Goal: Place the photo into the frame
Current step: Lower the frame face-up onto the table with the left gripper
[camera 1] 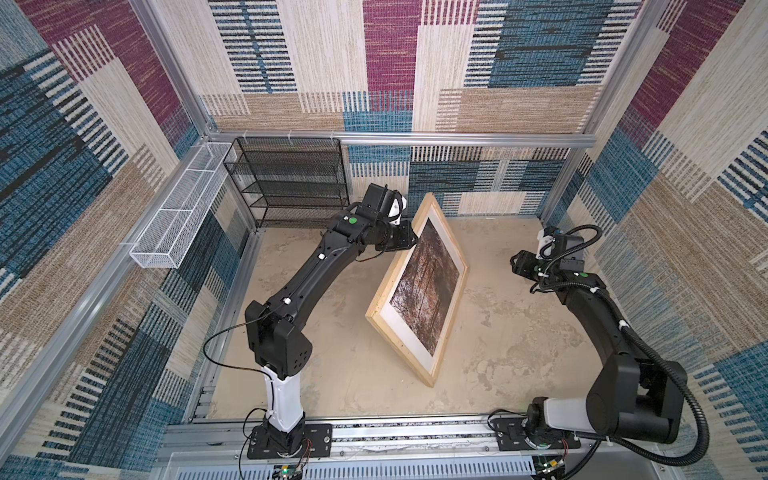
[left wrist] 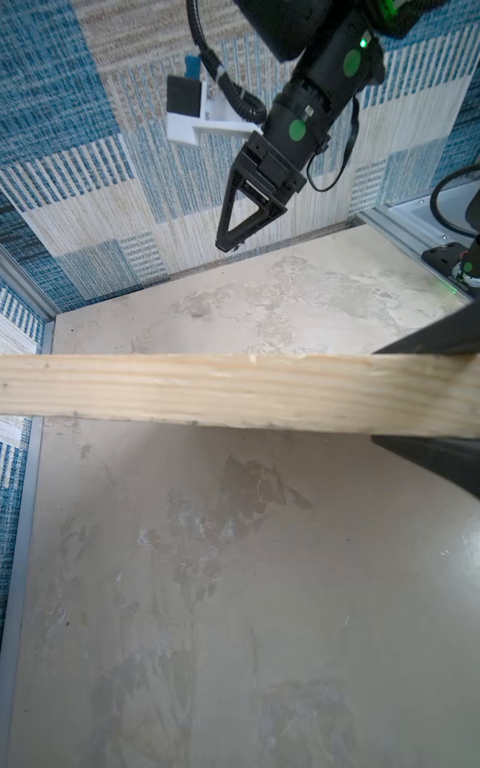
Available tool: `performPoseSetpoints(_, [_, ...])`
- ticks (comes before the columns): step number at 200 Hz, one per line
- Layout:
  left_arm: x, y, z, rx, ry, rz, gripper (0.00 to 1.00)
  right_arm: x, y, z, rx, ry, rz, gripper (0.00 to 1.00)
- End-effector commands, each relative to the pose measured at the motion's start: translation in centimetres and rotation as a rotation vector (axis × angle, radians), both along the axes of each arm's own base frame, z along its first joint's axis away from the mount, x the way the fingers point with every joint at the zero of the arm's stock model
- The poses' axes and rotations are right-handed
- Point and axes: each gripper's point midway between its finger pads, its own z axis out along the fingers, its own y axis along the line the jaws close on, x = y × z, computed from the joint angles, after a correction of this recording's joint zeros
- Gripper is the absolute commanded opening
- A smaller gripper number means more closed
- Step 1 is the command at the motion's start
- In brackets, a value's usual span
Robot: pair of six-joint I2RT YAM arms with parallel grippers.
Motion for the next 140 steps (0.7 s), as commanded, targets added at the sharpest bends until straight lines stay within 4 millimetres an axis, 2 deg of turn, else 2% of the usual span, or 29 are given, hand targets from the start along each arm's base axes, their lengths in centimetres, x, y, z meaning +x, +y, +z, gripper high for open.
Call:
performPoseSetpoints(1, [2.0, 1.3, 0.4, -0.010, -0.114, 0.098, 0.00, 0.7, 0.7, 0.3, 0.030, -0.044, 0.027, 0.60])
performPoseSetpoints(18, [2.0, 3.2, -1.8, 0.051, -0.129, 0.163, 0.00, 0.9, 1.6, -0.6, 0.069, -0.040, 0.065, 0.60])
performPoseSetpoints(69, [0.7, 7.5, -8.9, 0.148, -0.129, 0.315, 0.00, 1.6, 5.4, -6.2, 0.163, 0.055, 0.172, 0.61])
performPoseSetpoints(107, [-0.3, 9.1, -13.2, 0.192, -0.122, 0.355, 0.00, 1.8, 7.5, -9.2, 0.165, 0.114, 0.208, 0.62])
performPoseSetpoints(140, [-0.8, 9.6, -16.5, 0.196, -0.133, 0.353, 0.02, 1.8, 7.9, -11.5, 0.171, 0.157, 0.204, 0.62])
